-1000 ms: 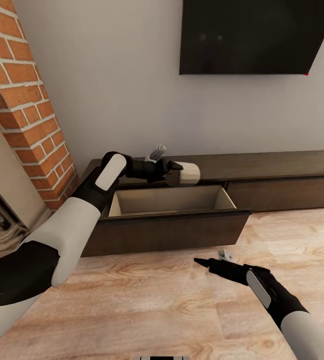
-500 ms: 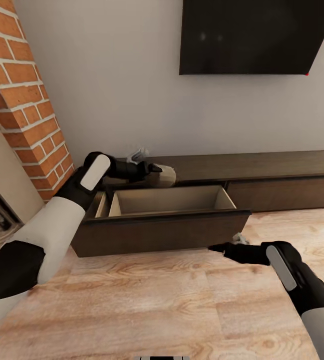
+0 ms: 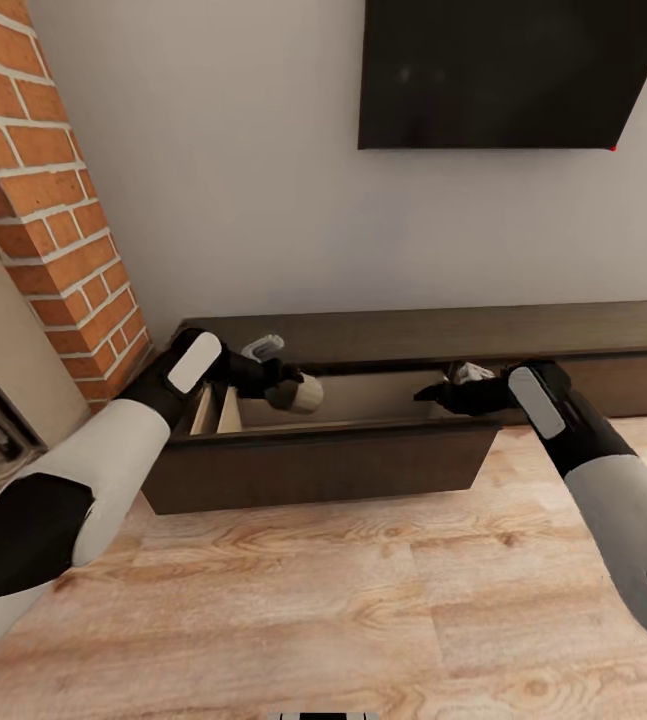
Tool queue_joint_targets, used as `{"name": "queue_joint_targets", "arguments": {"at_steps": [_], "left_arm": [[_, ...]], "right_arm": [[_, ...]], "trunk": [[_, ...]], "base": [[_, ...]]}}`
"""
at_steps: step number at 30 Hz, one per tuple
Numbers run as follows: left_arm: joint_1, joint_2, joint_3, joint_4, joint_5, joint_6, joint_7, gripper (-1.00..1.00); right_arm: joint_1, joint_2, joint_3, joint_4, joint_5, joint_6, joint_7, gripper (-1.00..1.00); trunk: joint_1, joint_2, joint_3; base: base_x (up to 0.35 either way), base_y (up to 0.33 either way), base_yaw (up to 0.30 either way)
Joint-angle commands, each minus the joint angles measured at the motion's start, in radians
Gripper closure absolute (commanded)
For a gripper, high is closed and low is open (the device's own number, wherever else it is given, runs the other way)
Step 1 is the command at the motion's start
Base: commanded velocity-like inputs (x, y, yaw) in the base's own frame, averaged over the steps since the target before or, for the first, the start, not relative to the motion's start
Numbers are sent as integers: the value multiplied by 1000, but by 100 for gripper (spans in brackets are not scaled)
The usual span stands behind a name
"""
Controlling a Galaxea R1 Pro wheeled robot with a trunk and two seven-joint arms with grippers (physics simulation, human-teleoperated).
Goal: Place each of the two pumpkins and all three candles from the living room inside a cabinet in the living room (use any cabinet), then make sure every cabinet is closed, and position the cauldron so it is next to a table in the living room.
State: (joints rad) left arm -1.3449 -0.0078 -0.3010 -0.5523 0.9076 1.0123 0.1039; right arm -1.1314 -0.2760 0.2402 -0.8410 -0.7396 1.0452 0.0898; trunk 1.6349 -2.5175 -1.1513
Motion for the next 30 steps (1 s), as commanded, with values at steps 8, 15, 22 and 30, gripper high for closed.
{"name": "queue_joint_targets", "arguments": {"at_steps": [8, 15, 22, 30], "left_arm": [[-37, -45, -3, 110, -82, 3, 10, 100], [-116, -65, -2, 157, -132, 15, 6, 100], [-118, -69, -3, 166, -157, 14, 6, 100], [-119, -115, -49, 244, -234, 9, 9, 100]], "right_arm": [[-138, 49, 150, 134, 13, 2, -16, -100], [-164, 130, 164, 197, 15, 2, -191, -100], [-165, 135, 273, 225, 15, 2, -200, -100], [-165, 136, 303, 217, 14, 2, -198, -100]], "trunk": [[0, 0, -1], [0, 0, -1], [0, 0, -1], [0, 0, -1]], "base": [[0, 0, 0], [0, 0, 0], [0, 0, 0], [0, 0, 0]]}}
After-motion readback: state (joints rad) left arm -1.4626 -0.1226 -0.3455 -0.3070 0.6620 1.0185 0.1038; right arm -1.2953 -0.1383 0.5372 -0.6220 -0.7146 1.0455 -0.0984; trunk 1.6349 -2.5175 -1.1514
